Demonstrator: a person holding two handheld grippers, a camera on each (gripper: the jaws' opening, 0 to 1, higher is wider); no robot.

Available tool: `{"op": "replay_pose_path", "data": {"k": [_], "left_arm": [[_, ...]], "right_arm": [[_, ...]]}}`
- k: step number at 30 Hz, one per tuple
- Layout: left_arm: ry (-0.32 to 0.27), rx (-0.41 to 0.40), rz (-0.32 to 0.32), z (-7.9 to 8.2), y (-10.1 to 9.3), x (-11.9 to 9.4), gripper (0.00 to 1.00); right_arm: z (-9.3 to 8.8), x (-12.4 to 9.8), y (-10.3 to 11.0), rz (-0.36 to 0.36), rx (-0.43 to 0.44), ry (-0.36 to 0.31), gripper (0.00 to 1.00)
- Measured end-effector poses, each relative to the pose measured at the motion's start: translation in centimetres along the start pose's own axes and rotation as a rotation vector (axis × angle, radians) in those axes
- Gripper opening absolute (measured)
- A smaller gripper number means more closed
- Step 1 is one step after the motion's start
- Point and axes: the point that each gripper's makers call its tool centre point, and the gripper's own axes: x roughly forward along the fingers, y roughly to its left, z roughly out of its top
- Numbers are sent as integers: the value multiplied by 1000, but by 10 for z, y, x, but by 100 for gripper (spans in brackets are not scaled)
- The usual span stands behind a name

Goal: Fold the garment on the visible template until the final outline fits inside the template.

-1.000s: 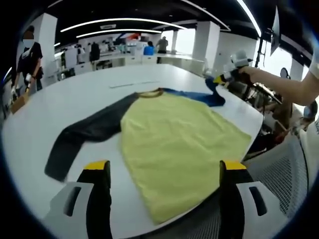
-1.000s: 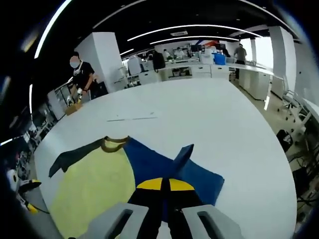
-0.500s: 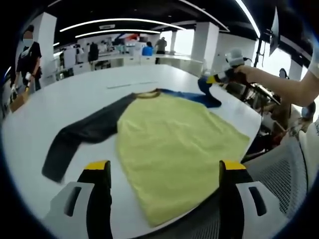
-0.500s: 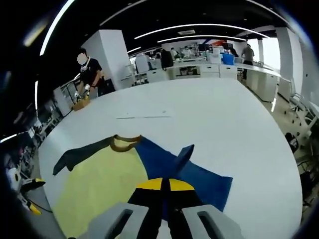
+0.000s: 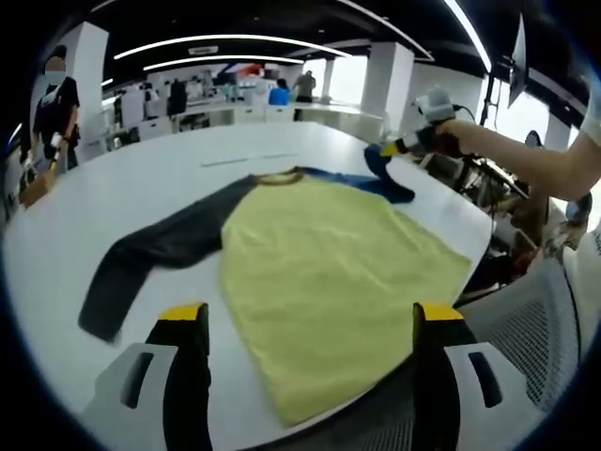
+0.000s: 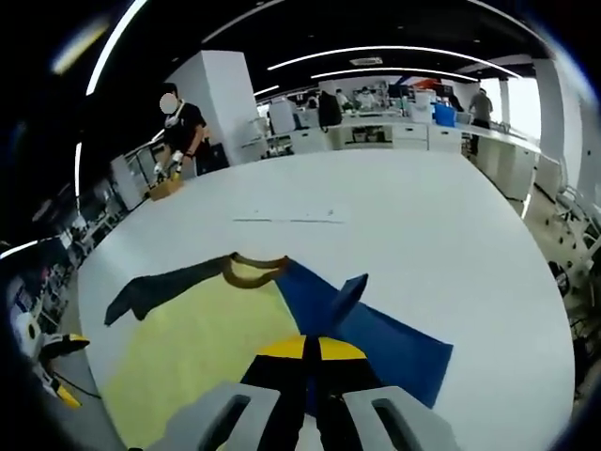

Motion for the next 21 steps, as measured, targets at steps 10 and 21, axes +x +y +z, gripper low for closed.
{"op": "replay_pose_path", "data": {"k": [10, 21], "left_arm": [[-2, -4, -3, 1, -1, 2, 85], [10, -8, 3, -5, 2, -2, 85]], "right_arm": [[3, 15, 16, 36, 2, 2, 0], [2, 21, 52, 72, -7, 12, 0]]}}
